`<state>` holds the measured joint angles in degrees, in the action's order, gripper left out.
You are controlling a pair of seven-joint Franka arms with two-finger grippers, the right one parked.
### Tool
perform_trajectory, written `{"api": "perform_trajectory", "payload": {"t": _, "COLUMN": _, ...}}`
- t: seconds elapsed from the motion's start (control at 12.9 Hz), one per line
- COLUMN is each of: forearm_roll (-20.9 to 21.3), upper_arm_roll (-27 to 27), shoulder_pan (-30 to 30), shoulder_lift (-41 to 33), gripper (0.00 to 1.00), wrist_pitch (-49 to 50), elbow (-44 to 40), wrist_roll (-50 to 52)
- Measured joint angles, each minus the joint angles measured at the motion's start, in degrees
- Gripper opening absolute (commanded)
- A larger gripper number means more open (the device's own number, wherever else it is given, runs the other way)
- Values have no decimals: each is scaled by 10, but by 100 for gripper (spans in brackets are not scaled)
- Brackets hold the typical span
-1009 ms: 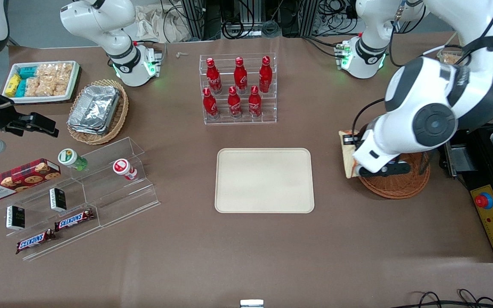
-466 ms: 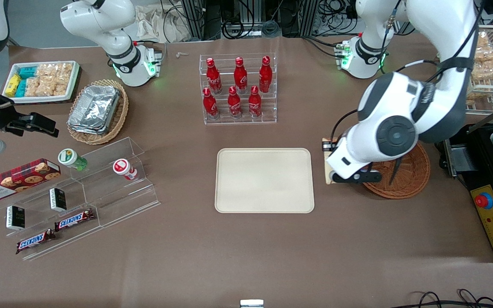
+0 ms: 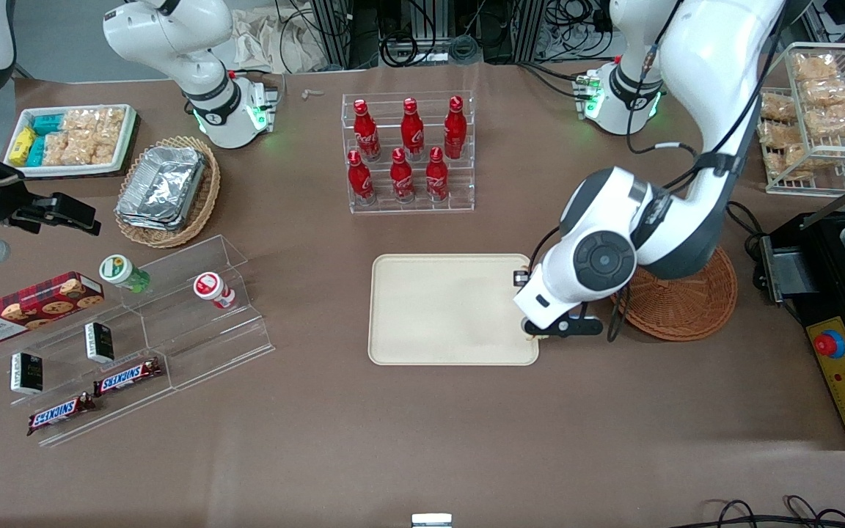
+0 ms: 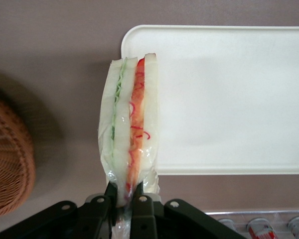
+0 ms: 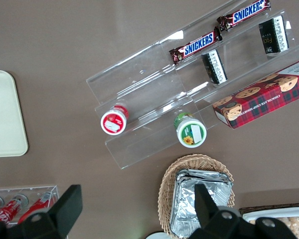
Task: Place sandwich from basket to tray
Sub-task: 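Carry the sandwich over the cream tray and lower it, then open the left gripper to release the sandwich and withdraw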
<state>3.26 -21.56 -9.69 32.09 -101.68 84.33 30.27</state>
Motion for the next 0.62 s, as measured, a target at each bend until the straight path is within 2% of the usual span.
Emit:
{"api": "perform_trajectory", "payload": {"t": 0.54, "forearm_roll": 0, "upper_arm_roll": 0, "shoulder_pan": -10, "shoulder_lift": 48, "gripper": 2, "wrist_pitch": -98, "elbow": 49, "wrist_roll": 28}}
{"api": "perform_trajectory", "payload": {"t": 0.62, "forearm_roll": 1, "upper_arm_roll": 0, "shoulder_pan": -11, "shoulder_lift": 52, "gripper": 19, "wrist_pitch": -99, "elbow": 51, "wrist_roll": 28}}
